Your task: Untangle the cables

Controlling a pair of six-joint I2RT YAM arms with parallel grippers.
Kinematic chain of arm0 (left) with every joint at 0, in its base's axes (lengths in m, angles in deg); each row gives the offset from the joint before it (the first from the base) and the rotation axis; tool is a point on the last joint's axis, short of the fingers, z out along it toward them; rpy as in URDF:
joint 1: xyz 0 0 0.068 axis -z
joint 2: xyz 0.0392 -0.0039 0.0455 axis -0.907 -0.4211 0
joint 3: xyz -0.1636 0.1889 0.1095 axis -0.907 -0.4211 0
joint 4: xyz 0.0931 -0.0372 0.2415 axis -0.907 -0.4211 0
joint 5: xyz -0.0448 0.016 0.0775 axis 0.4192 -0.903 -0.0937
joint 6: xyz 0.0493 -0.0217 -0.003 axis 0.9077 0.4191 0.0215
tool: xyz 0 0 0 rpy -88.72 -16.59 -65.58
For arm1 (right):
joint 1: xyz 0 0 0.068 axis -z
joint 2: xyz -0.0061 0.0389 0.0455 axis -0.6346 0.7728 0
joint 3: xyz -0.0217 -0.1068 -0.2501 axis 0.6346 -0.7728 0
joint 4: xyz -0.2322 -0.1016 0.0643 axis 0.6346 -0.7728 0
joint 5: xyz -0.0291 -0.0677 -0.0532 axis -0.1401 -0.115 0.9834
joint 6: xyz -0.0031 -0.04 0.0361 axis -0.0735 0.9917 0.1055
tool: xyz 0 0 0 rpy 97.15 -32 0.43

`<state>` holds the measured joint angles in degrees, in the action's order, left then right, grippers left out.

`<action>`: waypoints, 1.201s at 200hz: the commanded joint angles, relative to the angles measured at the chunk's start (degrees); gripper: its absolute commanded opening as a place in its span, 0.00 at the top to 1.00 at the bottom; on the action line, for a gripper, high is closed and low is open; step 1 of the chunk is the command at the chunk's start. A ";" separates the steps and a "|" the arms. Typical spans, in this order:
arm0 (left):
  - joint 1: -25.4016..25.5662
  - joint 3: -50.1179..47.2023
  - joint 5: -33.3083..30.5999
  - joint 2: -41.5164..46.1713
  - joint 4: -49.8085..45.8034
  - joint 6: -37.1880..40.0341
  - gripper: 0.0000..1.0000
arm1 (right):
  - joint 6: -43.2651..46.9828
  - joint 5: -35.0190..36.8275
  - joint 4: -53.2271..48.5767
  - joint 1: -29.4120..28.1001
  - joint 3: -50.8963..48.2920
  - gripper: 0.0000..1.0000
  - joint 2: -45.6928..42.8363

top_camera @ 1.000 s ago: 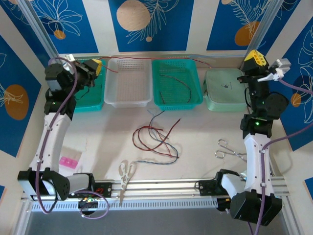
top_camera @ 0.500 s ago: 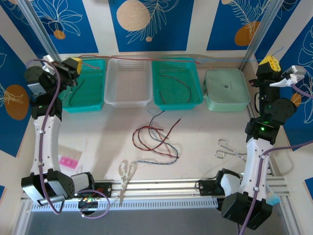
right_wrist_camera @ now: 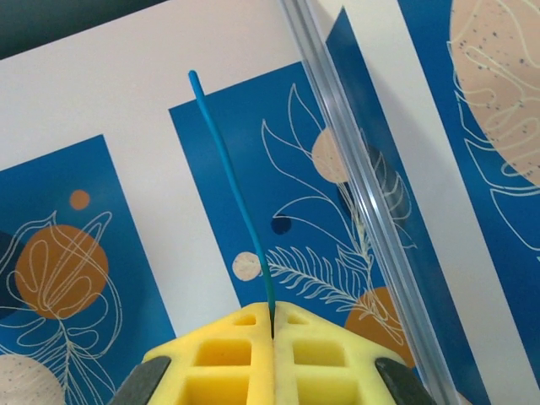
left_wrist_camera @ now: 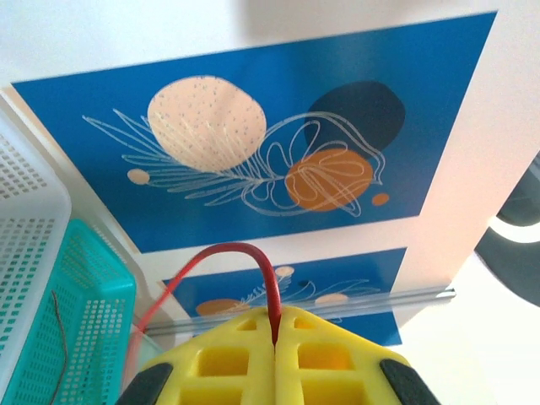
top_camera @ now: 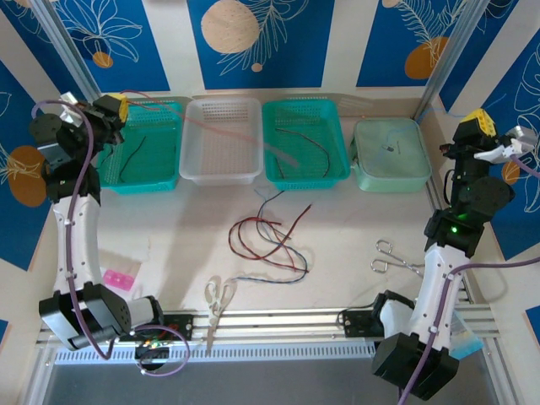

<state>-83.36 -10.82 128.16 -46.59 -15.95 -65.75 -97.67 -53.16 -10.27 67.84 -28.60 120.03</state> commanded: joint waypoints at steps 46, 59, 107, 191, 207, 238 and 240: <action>2.95 9.29 -0.43 -0.45 -1.99 3.49 1.00 | 1.38 -3.78 -2.79 -0.05 0.14 1.00 -1.39; 5.71 12.48 -0.29 -1.85 -2.64 4.21 1.00 | 1.48 -3.87 -2.99 0.00 -0.68 1.00 -2.00; 18.13 29.20 -4.09 -9.05 -9.58 11.36 1.00 | 1.39 -5.54 -5.84 -0.29 -1.10 1.00 -3.75; 37.19 61.10 -10.19 -32.21 -14.29 19.33 1.00 | 3.33 -6.34 -8.46 -1.38 0.12 1.00 -4.38; 41.42 65.92 -10.90 -38.61 -14.45 20.01 1.00 | 4.01 -6.07 -9.11 -1.44 0.35 1.00 -4.75; 47.16 69.83 -10.86 -50.13 -12.97 20.11 1.00 | 4.20 -6.29 -9.71 -1.52 0.53 1.00 -5.21; 47.41 69.86 -10.88 -50.71 -12.92 20.17 1.00 | 4.26 -6.26 -9.77 -1.48 0.60 1.00 -5.25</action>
<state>-39.14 57.09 118.22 -89.82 -28.89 -47.59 -94.79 -59.37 -19.58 66.70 -29.43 115.97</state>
